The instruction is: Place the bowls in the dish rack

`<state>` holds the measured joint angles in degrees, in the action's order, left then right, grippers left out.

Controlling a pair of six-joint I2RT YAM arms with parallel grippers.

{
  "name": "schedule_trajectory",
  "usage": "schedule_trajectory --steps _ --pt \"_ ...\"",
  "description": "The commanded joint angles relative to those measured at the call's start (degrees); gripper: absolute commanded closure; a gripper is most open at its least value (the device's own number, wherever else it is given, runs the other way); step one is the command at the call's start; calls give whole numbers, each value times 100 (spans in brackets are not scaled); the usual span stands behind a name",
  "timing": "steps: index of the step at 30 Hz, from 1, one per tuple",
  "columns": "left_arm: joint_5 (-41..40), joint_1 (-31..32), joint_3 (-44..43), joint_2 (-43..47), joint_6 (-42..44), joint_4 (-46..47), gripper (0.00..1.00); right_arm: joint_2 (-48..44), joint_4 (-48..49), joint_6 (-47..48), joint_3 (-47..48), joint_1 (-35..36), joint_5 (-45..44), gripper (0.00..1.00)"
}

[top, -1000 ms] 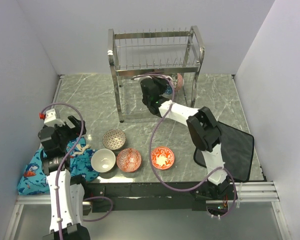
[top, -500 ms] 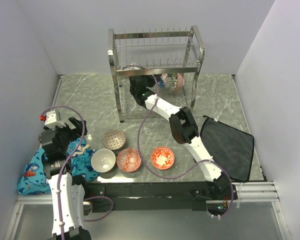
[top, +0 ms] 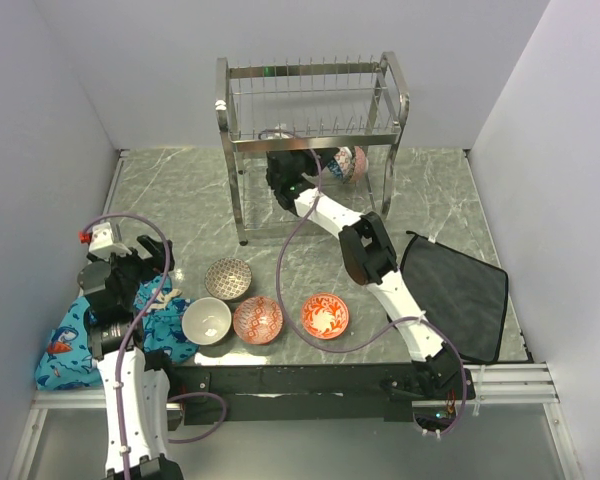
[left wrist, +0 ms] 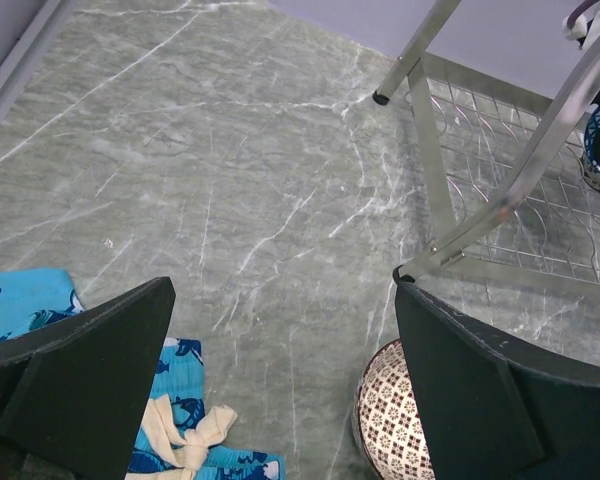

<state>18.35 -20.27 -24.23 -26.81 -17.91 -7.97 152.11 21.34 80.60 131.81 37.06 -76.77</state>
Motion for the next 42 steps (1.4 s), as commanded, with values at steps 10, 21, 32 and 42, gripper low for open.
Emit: schedule_trajectory --steps 10,21,32,42 --pt "63 -21 41 150 -55 234 1 908 599 844 1216 -313 -400 100" --pt "81 -21 50 35 -55 269 1 890 502 659 1022 -217 -22 100" --pt "90 -21 59 -9 -55 278 1 934 256 395 952 -111 -75 100" --pt "99 -12 59 0 -46 278 1 583 256 193 549 -50 66 55"
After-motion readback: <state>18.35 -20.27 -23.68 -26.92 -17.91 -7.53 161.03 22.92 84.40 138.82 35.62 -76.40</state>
